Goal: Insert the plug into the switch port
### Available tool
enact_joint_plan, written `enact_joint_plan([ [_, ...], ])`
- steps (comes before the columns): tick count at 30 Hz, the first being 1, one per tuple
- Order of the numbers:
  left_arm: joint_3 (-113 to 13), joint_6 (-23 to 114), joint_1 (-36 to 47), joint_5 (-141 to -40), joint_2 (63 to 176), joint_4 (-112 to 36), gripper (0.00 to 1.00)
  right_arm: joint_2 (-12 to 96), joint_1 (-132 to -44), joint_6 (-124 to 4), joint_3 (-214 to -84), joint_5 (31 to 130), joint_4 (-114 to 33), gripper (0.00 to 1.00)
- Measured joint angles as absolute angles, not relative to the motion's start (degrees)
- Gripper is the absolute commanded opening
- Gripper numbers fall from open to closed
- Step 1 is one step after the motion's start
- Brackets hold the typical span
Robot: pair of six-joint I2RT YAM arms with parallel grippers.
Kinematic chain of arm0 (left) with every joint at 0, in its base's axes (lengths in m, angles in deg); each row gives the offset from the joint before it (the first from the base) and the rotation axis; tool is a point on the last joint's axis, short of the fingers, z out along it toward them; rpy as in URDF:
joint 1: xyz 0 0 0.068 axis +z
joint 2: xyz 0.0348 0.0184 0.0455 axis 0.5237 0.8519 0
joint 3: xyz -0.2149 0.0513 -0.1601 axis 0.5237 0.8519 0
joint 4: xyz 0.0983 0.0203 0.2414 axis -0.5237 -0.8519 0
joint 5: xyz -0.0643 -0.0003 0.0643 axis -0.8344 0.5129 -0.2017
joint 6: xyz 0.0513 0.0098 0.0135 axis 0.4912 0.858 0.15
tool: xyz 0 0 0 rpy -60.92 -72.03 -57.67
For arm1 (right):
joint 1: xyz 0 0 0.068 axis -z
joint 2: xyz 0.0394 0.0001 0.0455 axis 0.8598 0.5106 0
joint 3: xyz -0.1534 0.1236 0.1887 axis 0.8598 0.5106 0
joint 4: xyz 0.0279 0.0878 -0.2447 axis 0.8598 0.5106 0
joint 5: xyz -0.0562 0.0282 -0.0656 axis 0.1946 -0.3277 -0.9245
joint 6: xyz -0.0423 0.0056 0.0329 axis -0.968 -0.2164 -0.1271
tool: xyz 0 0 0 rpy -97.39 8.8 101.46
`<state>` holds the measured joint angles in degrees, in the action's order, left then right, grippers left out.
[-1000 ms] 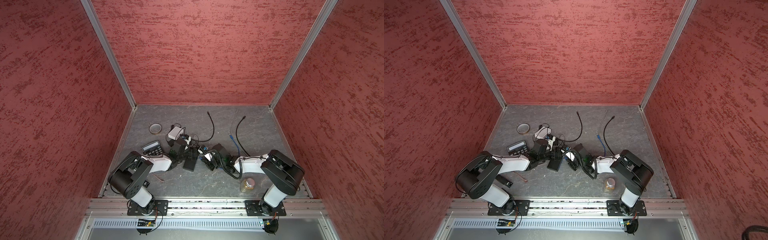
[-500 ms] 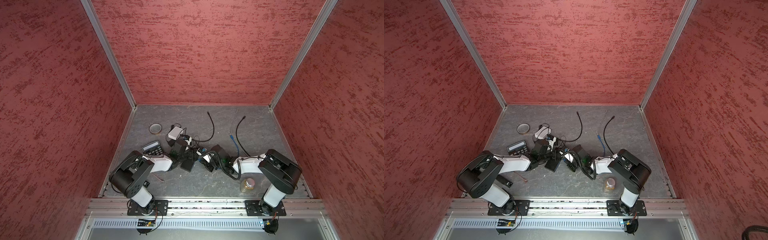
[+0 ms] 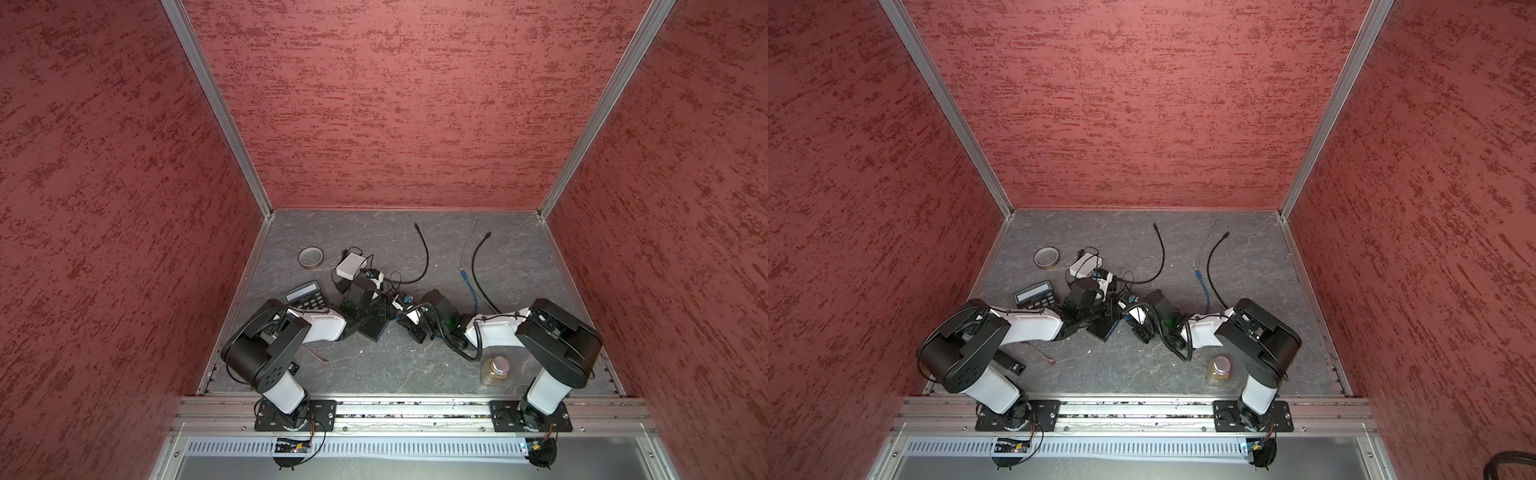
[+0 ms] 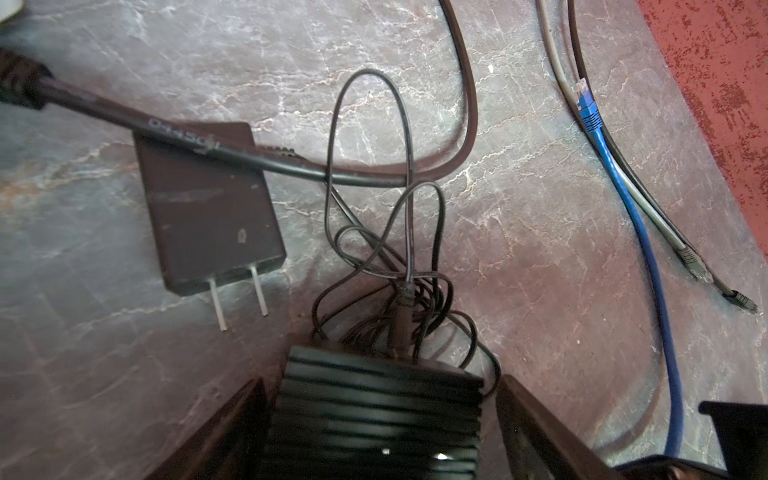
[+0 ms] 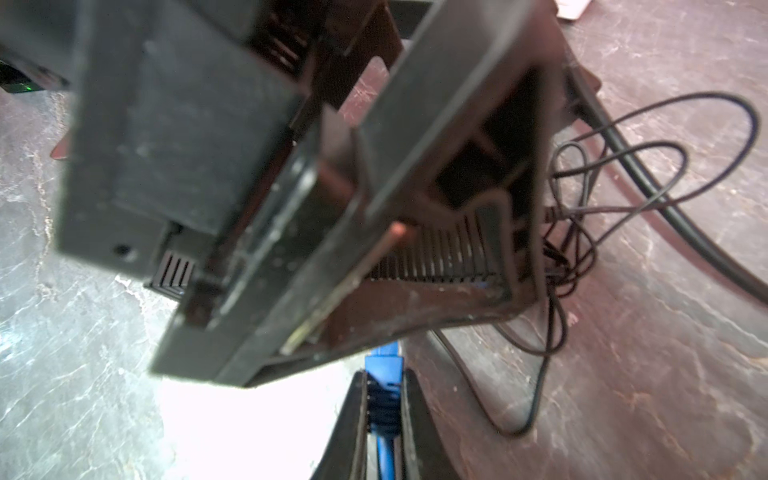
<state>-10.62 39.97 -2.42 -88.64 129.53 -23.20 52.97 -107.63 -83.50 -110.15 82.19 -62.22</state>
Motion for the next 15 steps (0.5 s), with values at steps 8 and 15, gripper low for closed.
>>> enact_joint_plan([
  [8, -10.6, 40.2, -2.5, -88.4, 129.7, -22.9, 0.87, 53.1, -108.1, -82.7, -110.3, 81.3, -62.0, 0.04],
  [15, -11.4, 41.1, -3.0, -87.1, 130.1, -23.9, 0.87, 53.3, -108.7, -82.5, -114.7, 80.3, -56.0, 0.05],
])
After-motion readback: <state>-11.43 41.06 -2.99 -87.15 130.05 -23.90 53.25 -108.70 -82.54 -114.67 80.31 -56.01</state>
